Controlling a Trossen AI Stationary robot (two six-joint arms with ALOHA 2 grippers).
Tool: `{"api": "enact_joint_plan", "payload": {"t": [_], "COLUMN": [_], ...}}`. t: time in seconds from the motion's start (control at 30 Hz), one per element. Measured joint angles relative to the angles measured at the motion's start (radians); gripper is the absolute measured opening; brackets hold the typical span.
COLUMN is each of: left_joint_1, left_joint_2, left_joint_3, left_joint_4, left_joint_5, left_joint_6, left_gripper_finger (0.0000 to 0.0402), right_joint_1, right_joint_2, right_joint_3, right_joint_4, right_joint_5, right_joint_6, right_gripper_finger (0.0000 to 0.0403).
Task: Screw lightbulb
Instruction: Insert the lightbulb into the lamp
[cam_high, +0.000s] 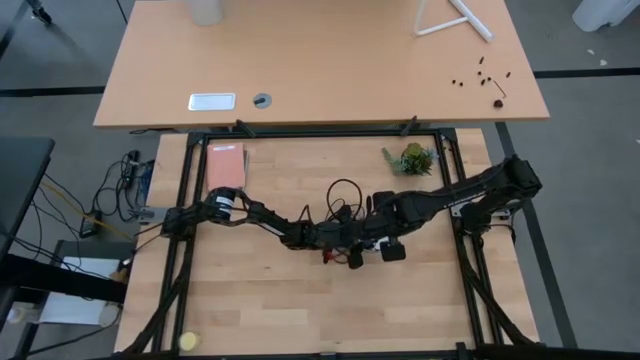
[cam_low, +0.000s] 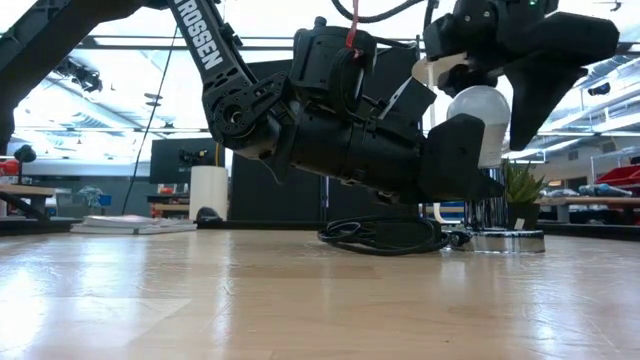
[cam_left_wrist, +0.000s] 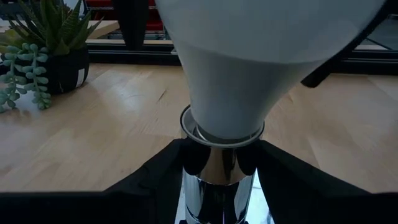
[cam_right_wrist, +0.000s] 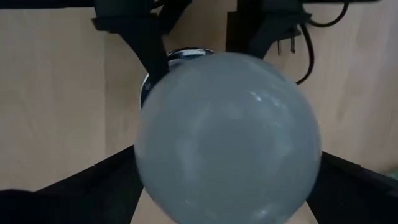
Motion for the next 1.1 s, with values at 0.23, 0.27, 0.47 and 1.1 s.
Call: {"api": "enact_joint_plan", "payload": {"t": [0.23, 0.27, 0.47, 1.1], "left_joint_1": [0.0, 0.0, 0.0, -0.002], "left_joint_2": [-0.001, -0.001, -0.002, -0.002], "left_joint_3": [0.001, 0.001, 0.001, 0.001], "left_joint_4": [-0.009, -0.013, -0.017, -0.017], "left_joint_5": [0.0, 0.0, -0.001, -0.001], "left_joint_6": [-0.004, -0.004, -0.023, -0.026], "left_gripper_finger": [0.0194, 0.0194, 0.0194, 0.0194], "right_joint_1": [0.017, 0.018, 0.018, 0.016], "right_joint_2": [0.098, 0.124, 0.262, 0.294], "right_joint_3": [0.141, 0.163, 0.28, 0.32], "right_joint_4": [-0.069, -0.094, -0.244, -0.247], "right_joint_5": [0.008, 0.008, 0.015, 0.015], "right_joint_6": [-0.038, -0.05, -0.094, -0.131], "right_gripper_finger": [0.0378, 0.0377, 0.0375, 0.03]}}
